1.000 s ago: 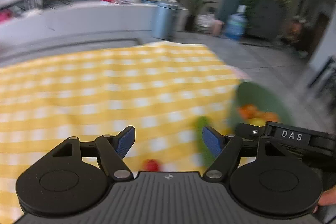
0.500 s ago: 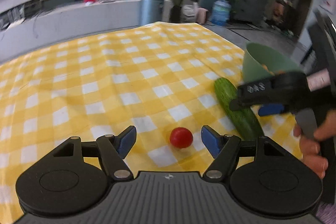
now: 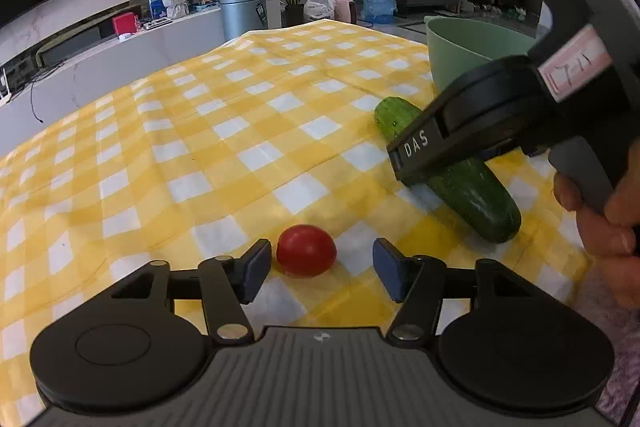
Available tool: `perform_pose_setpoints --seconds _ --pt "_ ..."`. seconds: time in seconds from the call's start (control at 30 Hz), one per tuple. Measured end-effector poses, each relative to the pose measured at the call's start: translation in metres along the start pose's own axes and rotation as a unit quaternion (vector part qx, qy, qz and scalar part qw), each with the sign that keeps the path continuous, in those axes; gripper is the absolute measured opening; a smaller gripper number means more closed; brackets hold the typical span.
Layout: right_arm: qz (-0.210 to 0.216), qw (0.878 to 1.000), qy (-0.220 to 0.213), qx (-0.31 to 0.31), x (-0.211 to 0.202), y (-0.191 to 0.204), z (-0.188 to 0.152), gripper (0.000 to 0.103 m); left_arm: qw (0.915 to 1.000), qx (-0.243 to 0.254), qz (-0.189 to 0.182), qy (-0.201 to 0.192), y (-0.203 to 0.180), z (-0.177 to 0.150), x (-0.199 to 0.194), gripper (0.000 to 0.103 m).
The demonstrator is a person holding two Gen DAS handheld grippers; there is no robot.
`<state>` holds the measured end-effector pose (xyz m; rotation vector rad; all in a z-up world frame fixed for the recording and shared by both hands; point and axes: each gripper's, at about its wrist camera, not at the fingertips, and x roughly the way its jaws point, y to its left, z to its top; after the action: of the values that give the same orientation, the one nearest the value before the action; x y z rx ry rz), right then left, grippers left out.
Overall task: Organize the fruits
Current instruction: 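Close right tool on the cucumber while left tool closes on the red tomato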
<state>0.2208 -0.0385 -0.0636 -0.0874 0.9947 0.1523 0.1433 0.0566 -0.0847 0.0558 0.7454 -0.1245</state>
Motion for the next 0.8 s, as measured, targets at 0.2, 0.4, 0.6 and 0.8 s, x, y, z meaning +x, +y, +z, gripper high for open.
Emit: perform_pose_setpoints --seconds 0.2,0.4,0.6,0.8 --pt "0.006 1.0 0.004 0.008 0.0 -0.001 0.001 0.037 0.9998 -0.016 -0.002 -0.008 0.002 0.002 0.001 0.052" --pt "0.028 0.999 0.004 0.024 -0.002 -0.008 0.001 0.036 0.9998 -0.018 0.006 -0.005 -0.001 0.003 -0.002 0.034" --pt "0.041 0.999 0.002 0.033 -0.003 -0.01 0.0 0.036 0.9997 -0.019 0.015 -0.005 -0.004 0.003 -0.003 0.033" --pt "0.066 0.997 -0.008 0.038 -0.011 -0.013 0.001 0.036 0.9996 -0.021 0.012 -0.015 -0.006 0.005 -0.012 0.033"
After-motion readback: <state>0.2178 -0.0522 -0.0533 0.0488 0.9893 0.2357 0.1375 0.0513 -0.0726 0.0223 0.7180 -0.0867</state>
